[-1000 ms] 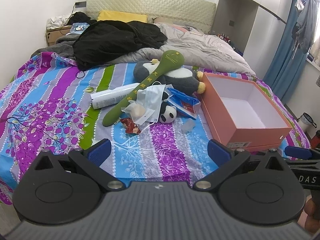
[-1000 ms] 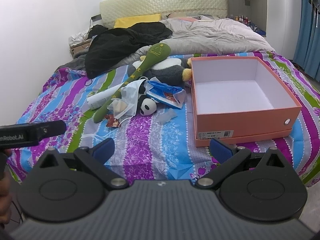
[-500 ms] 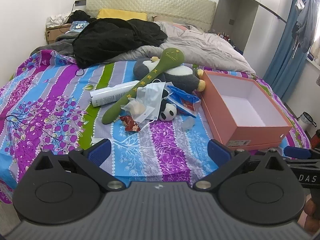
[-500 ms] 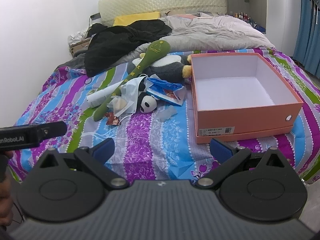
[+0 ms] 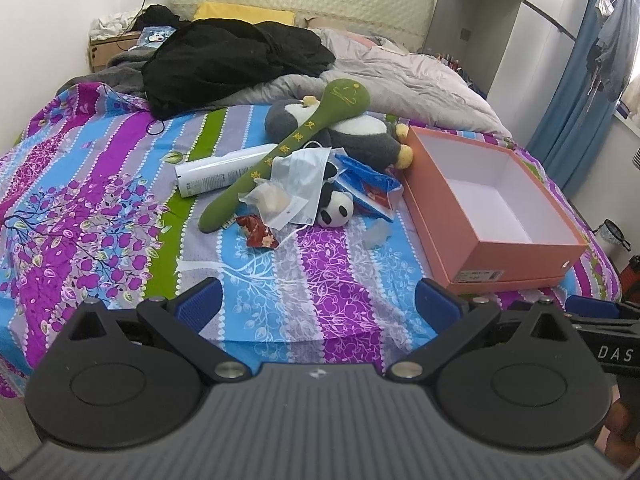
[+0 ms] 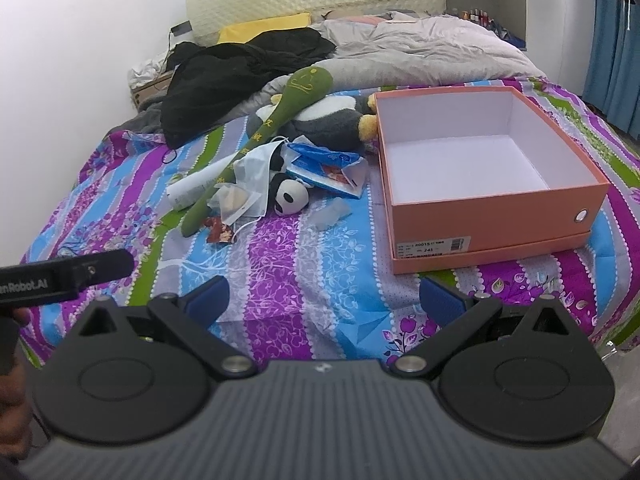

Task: Organize soft objects
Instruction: 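Move the right tool to the clear plastic piece while the left tool nears the red wrapper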

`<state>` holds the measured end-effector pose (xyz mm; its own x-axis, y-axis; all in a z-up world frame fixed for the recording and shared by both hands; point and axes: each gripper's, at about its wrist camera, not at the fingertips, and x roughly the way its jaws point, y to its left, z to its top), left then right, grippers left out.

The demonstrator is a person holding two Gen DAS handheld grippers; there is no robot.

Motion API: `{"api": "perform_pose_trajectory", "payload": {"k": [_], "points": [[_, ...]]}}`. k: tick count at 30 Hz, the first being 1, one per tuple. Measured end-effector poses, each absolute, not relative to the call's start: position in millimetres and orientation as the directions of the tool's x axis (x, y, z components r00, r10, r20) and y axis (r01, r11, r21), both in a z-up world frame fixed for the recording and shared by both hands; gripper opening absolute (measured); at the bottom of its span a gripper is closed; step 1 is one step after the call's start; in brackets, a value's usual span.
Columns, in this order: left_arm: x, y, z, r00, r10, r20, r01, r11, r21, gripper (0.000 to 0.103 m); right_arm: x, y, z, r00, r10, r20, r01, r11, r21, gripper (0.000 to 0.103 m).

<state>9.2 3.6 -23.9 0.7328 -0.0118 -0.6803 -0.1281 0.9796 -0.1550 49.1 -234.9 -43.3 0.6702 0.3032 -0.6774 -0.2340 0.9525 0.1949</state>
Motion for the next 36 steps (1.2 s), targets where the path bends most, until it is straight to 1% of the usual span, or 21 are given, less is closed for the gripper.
{"api": "perform_pose_trajectory", "payload": {"k": [8, 11, 25, 29, 33, 36], "points": [[21.8, 10.6, -36.8, 0.713, -0.032, -0.700, -0.127, 0.976, -0.175, 0.103, 61.2, -225.4, -58.6, 0.644, 0.313, -0.698, -0.242, 0.949, 0.202, 0.103], [28.5, 14.5, -42.3, 0.712, -0.024, -0.702, -0.128, 0.978, -0.163, 0.103, 67.8, -219.6, -66.1, 0.635, 0.296, -0.713, -0.233, 0.954, 0.188, 0.103], [75.0, 45.9, -76.6, 0.660, 0.001, -0.751, -0.169, 0.975, -0.147, 0.103, 110.6, -194.2, -98.9, 0.595, 0.313, -0.740, -0.253, 0.947, 0.198, 0.100], [87.9, 50.8, -88.7, 0.655, 0.020, -0.756, -0.158, 0.981, -0.110, 0.103, 120.7, -185.5, -108.1, 0.597, 0.321, -0.735, -0.269, 0.943, 0.194, 0.099], [102.4, 53.7, -99.7, 0.669, 0.060, -0.741, -0.155, 0.986, -0.060, 0.102, 133.1, -172.1, -117.9, 0.597, 0.316, -0.737, -0.298, 0.941, 0.161, 0.093], [115.4, 60.8, -109.0, 0.672, 0.053, -0.739, -0.164, 0.983, -0.079, 0.101, 143.8, -165.2, -125.6, 0.593, 0.313, -0.742, -0.310, 0.939, 0.148, 0.086]]}}
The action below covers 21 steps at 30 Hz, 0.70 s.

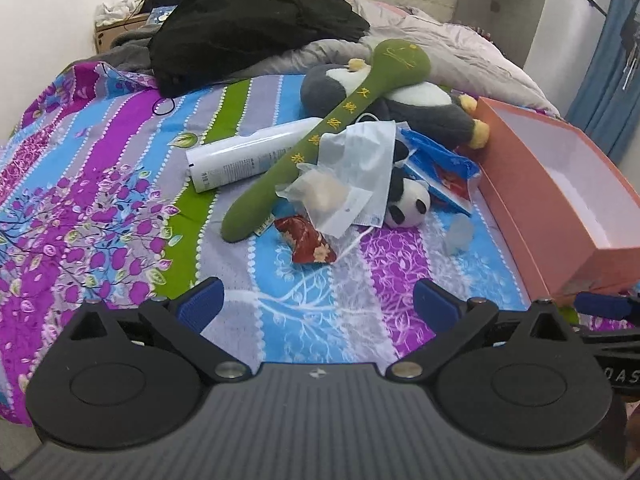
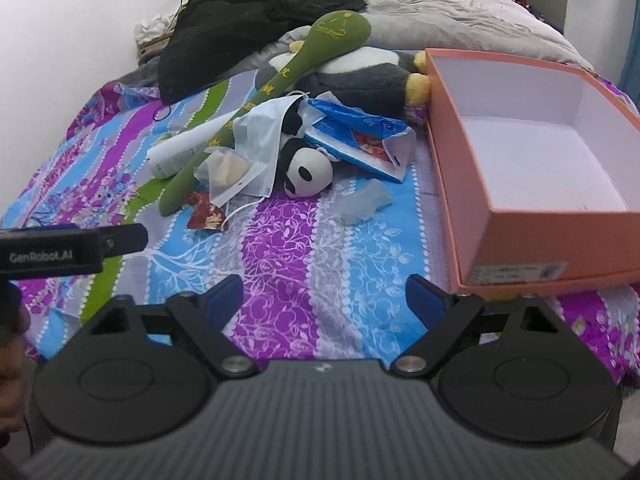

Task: Organize soft objects
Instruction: 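Move the right tool to the clear plastic piece while the left tool nears the red wrapper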

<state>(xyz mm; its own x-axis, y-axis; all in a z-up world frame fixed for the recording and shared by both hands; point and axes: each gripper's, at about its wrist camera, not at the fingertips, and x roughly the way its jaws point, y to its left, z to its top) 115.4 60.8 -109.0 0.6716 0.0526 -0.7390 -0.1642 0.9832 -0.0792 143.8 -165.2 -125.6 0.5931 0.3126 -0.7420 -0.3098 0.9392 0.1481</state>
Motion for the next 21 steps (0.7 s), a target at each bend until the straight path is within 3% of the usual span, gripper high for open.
{"api": "perform_pose_trajectory", "payload": {"k": [12, 21], "points": [[160.2, 79.4, -153.3, 0.646, 0.042, -0.762, -0.193, 0.975, -0.110, 0.079, 195.1, -149.8, -154.2, 0.598, 0.279, -0.752, -0.297, 0.948, 0.116, 0.077], [196.7, 92.7, -183.9, 0.627, 0.023, -0.779, -0.211, 0.967, -0.141, 0.075, 230.6, -133.0, -175.4, 0.620, 0.246, -0.745, -0.290, 0.954, 0.074, 0.078]]}}
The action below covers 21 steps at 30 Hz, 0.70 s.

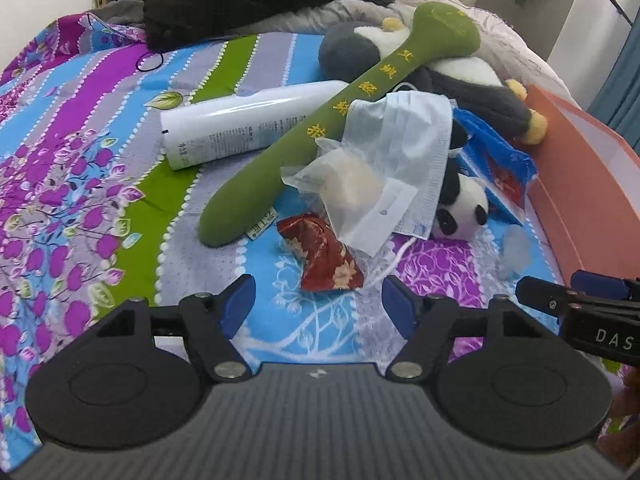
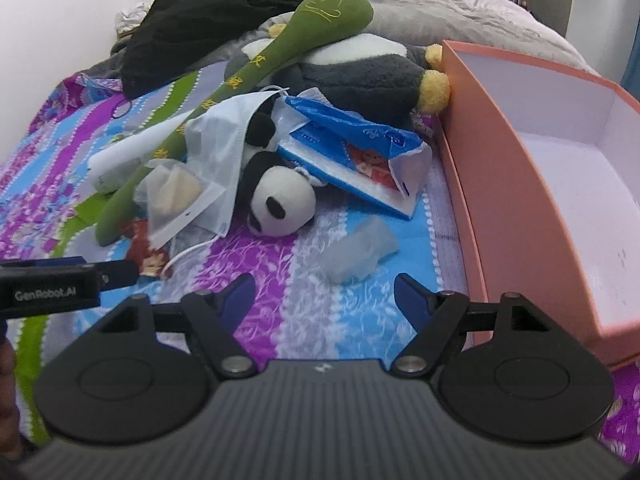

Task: Organize soft objects
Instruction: 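Move the right tool to the clear plastic piece while the left tool nears the red wrapper, then grasp and lift the clear plastic piece with right while left grasps the red wrapper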

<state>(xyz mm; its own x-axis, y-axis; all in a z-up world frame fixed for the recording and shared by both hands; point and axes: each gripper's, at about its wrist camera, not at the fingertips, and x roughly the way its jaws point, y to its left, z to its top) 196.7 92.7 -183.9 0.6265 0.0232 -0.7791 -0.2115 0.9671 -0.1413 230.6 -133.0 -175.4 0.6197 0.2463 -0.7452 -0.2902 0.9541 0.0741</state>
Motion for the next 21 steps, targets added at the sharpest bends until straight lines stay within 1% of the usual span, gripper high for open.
{"api": "perform_pose_trajectory", "payload": {"k": [2, 4, 9, 12, 14, 16, 20, 21], "points": [[205.0, 93.3, -190.9, 0.623, 0.024, -0.782, -0.217, 0.966, -0.143, 0.075, 238.5, -131.6, -181.4, 0.620, 0.232, -0.749, -0.278, 0.958, 0.067, 0.078], [212.5, 93.7, -198.1, 0.620, 0.024, -0.784, -0.222, 0.964, -0.146, 0.070, 247.5, -132.4, -188.4, 0.614, 0.232, -0.754, -0.265, 0.961, 0.079, 0.078], [228.9, 95.8, -215.3, 0.604, 0.024, -0.797, -0.241, 0.958, -0.155, 0.064, 266.5, -133.7, -203.2, 0.614, 0.196, -0.765, -0.229, 0.971, 0.065, 0.077], [235.1, 98.0, -221.7, 0.602, 0.026, -0.798, -0.258, 0.952, -0.164, 0.062, 274.6, -134.4, -209.1, 0.609, 0.187, -0.771, -0.210, 0.975, 0.071, 0.068], [236.5, 99.2, -222.7, 0.611, 0.024, -0.792, -0.263, 0.949, -0.175, 0.059, 279.2, -133.7, -213.2, 0.601, 0.178, -0.779, -0.206, 0.977, 0.065, 0.067], [238.8, 99.0, -223.8, 0.611, 0.028, -0.791, -0.267, 0.948, -0.172, 0.052, 283.3, -134.6, -216.2, 0.593, 0.187, -0.783, -0.201, 0.976, 0.081, 0.061], [240.9, 102.6, -225.0, 0.619, 0.024, -0.785, -0.284, 0.939, -0.194, 0.045, 286.1, -133.3, -218.7, 0.596, 0.189, -0.781, -0.200, 0.976, 0.083, 0.055], [241.3, 103.9, -225.3, 0.620, 0.024, -0.784, -0.289, 0.936, -0.200, 0.040, 286.5, -133.2, -218.3, 0.598, 0.186, -0.779, -0.199, 0.977, 0.080, 0.051]]}}
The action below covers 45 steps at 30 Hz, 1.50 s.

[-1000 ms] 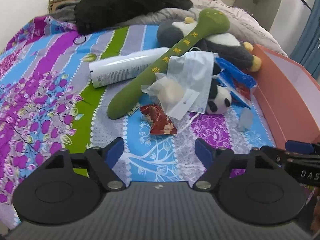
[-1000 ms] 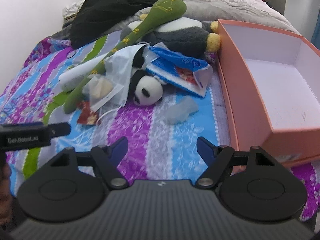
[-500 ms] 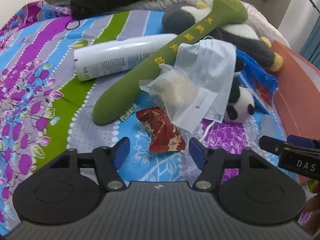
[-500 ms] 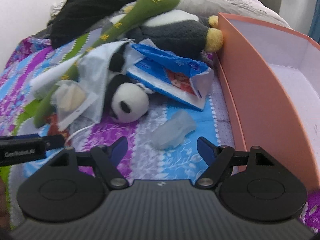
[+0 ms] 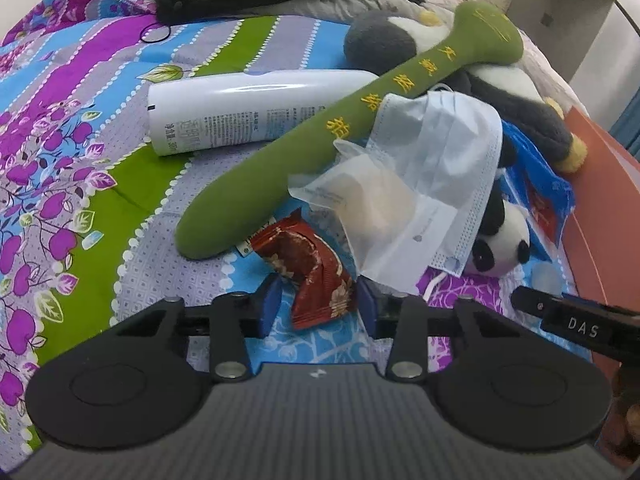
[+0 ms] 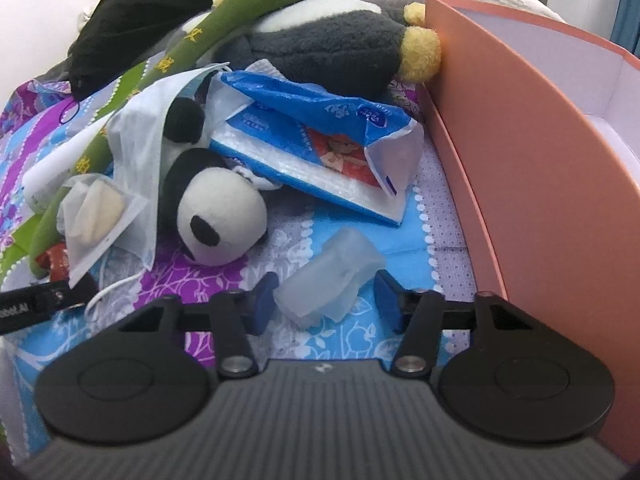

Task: Organize soft objects
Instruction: 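Grasp and lift the clear plastic piece with right while left grasps the red wrapper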

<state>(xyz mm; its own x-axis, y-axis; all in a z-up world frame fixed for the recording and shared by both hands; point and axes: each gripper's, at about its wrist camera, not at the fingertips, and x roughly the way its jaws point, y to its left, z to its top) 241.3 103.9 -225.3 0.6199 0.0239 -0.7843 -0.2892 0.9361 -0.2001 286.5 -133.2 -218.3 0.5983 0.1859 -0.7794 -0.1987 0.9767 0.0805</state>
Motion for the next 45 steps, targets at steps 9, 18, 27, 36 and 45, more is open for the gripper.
{"api": "perform_pose_trajectory", "payload": {"k": [9, 18, 27, 36, 45], "points": [[233.2, 112.5, -221.7, 0.633, 0.011, -0.774, -0.315, 0.917, -0.245, 0.029, 280.3, -143.2, -208.7, 0.600, 0.185, -0.778, -0.194, 0.977, 0.083, 0.020], [203.4, 108.4, -206.7, 0.648, 0.000, -0.762, -0.308, 0.914, -0.263, 0.024, 248.0, -144.9, -197.6, 0.592, 0.203, -0.780, -0.214, 0.973, 0.091, 0.020], [166.0, 99.8, -189.2, 0.666, -0.008, -0.746, -0.291, 0.918, -0.270, 0.023, 207.6, -150.1, -187.2, 0.580, 0.225, -0.783, -0.236, 0.966, 0.103, 0.019], [135.5, 88.1, -170.4, 0.694, -0.015, -0.720, -0.277, 0.917, -0.287, 0.021, 182.7, -152.4, -187.0, 0.563, 0.248, -0.788, -0.267, 0.957, 0.110, 0.019], [126.0, 88.7, -184.3, 0.662, -0.070, -0.746, -0.272, 0.906, -0.326, 0.044, 177.1, -154.1, -197.9, 0.541, 0.243, -0.805, -0.264, 0.958, 0.111, 0.020]]}}
